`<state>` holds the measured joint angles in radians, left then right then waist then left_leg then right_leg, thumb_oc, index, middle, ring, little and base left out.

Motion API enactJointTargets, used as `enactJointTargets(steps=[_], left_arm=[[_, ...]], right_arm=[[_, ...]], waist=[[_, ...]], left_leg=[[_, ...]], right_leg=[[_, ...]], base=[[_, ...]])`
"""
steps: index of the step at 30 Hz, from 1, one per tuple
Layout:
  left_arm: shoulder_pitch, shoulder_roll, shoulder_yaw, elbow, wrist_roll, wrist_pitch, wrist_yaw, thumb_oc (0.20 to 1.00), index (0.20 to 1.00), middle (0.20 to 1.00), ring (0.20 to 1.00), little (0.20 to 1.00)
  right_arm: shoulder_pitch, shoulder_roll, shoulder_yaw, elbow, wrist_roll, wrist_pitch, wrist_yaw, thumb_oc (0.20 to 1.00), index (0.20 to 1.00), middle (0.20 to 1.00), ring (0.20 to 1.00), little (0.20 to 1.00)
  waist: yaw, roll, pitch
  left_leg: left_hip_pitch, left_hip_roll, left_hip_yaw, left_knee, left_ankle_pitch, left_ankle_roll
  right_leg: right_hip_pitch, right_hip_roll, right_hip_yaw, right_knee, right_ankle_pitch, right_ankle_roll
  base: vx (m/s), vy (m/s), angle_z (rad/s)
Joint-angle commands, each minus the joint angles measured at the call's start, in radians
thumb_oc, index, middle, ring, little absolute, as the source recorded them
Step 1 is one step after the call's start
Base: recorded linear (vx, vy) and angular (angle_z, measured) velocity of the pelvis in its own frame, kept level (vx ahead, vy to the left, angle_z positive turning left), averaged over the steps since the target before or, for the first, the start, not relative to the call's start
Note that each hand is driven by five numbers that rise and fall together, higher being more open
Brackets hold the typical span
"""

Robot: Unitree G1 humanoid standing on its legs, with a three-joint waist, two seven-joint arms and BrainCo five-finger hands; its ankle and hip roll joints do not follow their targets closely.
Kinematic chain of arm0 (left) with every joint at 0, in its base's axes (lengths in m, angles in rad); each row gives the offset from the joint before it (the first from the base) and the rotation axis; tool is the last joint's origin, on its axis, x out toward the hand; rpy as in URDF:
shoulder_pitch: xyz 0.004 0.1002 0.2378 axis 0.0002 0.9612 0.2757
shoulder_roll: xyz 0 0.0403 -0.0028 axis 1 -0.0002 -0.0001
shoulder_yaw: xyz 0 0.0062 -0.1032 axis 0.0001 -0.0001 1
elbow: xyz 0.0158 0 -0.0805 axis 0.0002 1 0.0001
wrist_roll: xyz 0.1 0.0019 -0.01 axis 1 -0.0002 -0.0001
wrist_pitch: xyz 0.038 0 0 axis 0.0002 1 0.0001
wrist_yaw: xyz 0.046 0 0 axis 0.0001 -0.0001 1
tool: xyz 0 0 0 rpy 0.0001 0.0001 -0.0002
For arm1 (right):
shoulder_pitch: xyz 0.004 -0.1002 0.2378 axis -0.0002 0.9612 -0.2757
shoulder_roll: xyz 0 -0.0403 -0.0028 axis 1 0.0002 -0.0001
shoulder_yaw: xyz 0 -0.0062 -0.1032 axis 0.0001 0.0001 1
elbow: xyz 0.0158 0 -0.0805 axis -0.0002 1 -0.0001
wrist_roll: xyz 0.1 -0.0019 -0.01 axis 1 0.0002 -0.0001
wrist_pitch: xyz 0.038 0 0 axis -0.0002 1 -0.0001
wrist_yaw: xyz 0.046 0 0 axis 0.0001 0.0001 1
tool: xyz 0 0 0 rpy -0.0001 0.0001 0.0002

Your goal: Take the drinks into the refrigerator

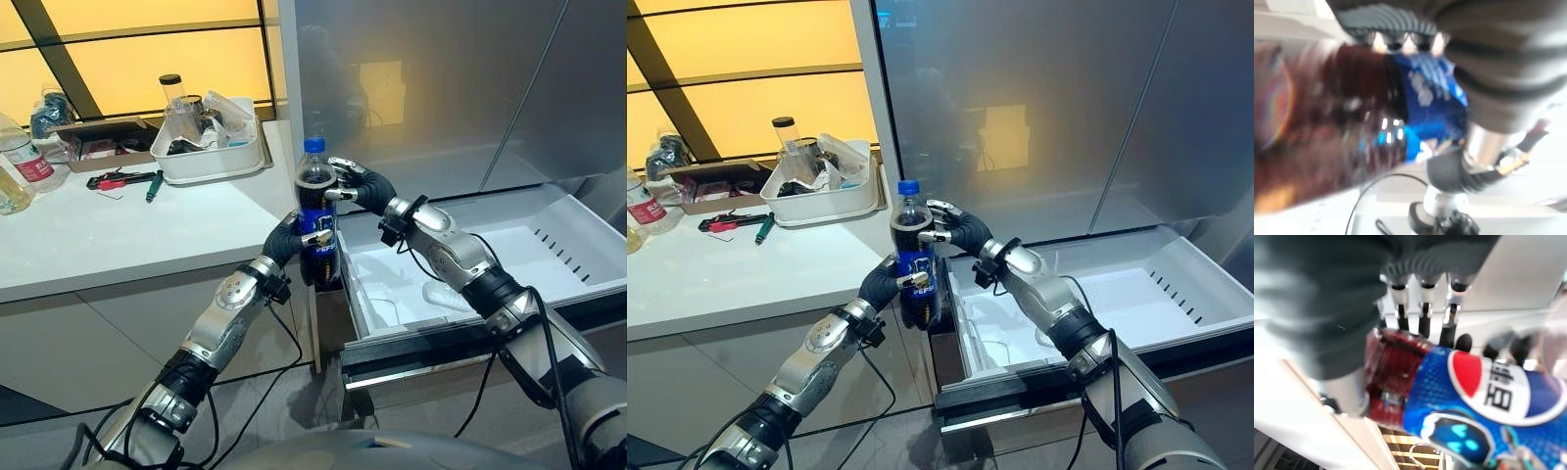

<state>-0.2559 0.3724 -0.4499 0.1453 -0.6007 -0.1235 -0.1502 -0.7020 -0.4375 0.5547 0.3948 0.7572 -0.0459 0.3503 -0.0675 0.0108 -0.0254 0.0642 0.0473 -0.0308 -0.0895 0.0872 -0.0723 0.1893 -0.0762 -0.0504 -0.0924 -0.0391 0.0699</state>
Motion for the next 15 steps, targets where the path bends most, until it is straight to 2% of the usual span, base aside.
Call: enactJointTargets(steps=[1,10,12,15], left_arm=[[-0.2,-0.059,0.001,-0.059,0.03,-0.134,-0.02,1.0,1.0,1.0,1.0,1.0],[-0.062,-0.056,0.049,-0.086,0.046,-0.122,-0.022,1.0,1.0,1.0,1.0,1.0],[0.027,-0.048,0.088,-0.084,0.039,-0.116,-0.026,1.0,1.0,1.0,1.0,1.0],[0.07,-0.045,0.106,-0.086,0.033,-0.111,-0.03,1.0,1.0,1.0,1.0,1.0]], right_arm=[[-0.055,0.098,-0.034,0.025,-0.021,-0.057,-0.027,0.2,0.2,0.2,0.2,0.2],[-0.01,0.084,-0.115,0.014,-0.046,-0.082,-0.076,0.2,0.2,0.2,0.2,0.2],[0.017,0.054,-0.16,0.002,-0.057,-0.093,-0.094,0.2,0.2,0.2,0.2,0.2],[0.036,0.041,-0.179,-0.009,-0.06,-0.095,-0.098,0.2,0.2,0.2,0.2,0.2]], waist=[[0.045,-0.029,-0.025],[0.053,-0.029,-0.019],[0.058,-0.031,-0.016],[0.062,-0.032,-0.015]], left_leg=[[0.088,-0.053,0.024,0.002,-0.164,0.067],[0.085,-0.053,0.026,0.002,-0.164,0.069],[0.084,-0.052,0.026,0.002,-0.165,0.07],[0.084,-0.052,0.027,0.002,-0.165,0.07]], right_leg=[[-0.038,0.0,-0.007,0.009,0.028,0.014],[-0.043,0.001,-0.002,0.006,0.03,0.013],[-0.046,0.002,-0.002,0.005,0.03,0.013],[-0.047,0.002,-0.002,0.005,0.03,0.013]], base=[[0.0,0.0,0.0],[0.0,0.0,0.0],[0.0,0.0,0.0],[0.0,-0.003,0.01]])
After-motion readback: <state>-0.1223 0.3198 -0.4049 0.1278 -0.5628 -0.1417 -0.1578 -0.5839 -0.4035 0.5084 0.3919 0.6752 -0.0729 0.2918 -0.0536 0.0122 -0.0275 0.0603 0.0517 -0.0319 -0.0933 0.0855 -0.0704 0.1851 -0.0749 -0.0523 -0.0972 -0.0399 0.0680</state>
